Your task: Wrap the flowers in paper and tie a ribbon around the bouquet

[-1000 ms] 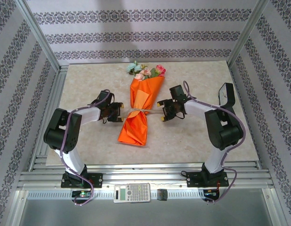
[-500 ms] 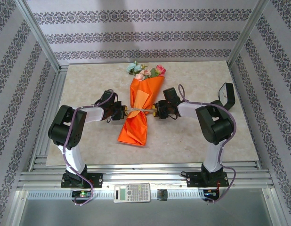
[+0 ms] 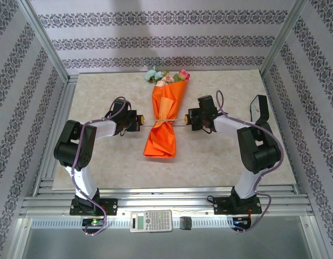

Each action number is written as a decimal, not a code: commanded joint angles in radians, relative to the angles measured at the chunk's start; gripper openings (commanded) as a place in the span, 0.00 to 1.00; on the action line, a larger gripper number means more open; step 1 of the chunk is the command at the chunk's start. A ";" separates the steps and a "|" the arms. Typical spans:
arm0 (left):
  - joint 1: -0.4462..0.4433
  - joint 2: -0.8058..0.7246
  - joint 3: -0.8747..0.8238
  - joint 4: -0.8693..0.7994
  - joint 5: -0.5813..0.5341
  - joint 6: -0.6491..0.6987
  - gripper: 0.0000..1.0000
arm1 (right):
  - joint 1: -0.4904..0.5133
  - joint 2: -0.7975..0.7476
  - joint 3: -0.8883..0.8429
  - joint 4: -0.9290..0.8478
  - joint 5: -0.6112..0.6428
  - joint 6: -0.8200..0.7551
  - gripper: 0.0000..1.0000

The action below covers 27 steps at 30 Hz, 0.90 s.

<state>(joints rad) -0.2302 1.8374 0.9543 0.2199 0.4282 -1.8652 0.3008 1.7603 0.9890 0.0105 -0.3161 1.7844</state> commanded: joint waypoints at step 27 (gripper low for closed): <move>0.159 -0.114 -0.129 0.070 -0.020 0.040 0.00 | -0.238 -0.065 -0.187 0.177 0.050 -0.033 0.00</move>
<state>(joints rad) -0.1749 1.7531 0.8101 0.3634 0.5415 -1.8626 0.1608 1.7172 0.8215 0.2295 -0.4652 1.7687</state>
